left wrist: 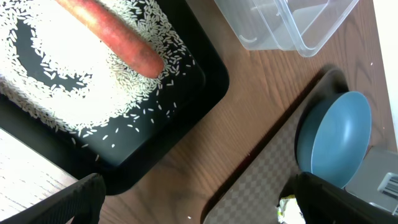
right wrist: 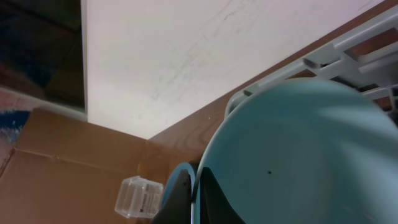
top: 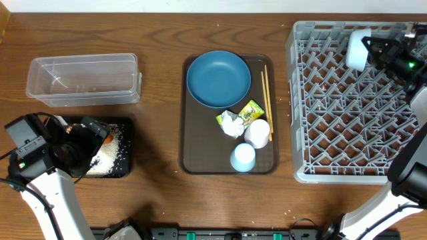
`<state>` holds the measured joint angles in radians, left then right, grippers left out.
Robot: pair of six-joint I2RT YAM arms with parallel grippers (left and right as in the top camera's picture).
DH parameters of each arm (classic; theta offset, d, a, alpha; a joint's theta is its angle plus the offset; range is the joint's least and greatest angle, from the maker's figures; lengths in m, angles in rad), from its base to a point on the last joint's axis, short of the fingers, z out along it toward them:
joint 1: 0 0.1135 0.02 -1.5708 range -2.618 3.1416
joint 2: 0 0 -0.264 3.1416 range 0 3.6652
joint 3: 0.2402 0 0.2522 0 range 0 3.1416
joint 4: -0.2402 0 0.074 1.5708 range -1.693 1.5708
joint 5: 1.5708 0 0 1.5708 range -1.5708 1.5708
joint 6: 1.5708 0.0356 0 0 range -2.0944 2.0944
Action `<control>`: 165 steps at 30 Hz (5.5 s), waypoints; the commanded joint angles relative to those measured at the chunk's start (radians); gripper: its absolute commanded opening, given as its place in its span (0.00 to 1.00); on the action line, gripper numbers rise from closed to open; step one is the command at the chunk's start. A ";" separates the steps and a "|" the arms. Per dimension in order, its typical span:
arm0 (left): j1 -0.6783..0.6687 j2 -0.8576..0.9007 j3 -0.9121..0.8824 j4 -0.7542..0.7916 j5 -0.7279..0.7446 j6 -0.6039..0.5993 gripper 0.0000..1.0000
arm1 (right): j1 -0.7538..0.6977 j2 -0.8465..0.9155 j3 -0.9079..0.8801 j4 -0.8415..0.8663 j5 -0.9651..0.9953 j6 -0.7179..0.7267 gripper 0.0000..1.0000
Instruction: Sort waste into correct bins and load items into the dishwasher rack
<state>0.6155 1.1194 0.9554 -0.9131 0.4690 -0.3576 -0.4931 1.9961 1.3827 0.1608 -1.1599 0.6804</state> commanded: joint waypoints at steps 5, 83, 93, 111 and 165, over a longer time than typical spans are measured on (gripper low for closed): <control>0.006 0.003 0.002 -0.002 0.009 0.024 0.98 | -0.001 0.019 -0.004 -0.022 -0.010 0.010 0.01; 0.006 0.003 0.002 -0.002 0.009 0.024 0.98 | -0.096 0.020 -0.005 -0.060 -0.001 0.055 0.01; 0.006 0.003 0.002 -0.002 0.009 0.024 0.98 | -0.143 0.020 -0.005 -0.043 -0.054 0.063 0.01; 0.006 0.003 0.002 -0.002 0.009 0.024 0.98 | 0.156 -0.024 0.081 -0.227 0.254 -0.208 0.36; 0.006 0.003 0.002 -0.002 0.009 0.024 0.98 | 0.494 0.219 0.487 -0.782 1.537 -0.750 0.33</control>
<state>0.6155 1.1198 0.9554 -0.9131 0.4690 -0.3576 0.0048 2.2078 1.8629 -0.6209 0.3744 -0.0994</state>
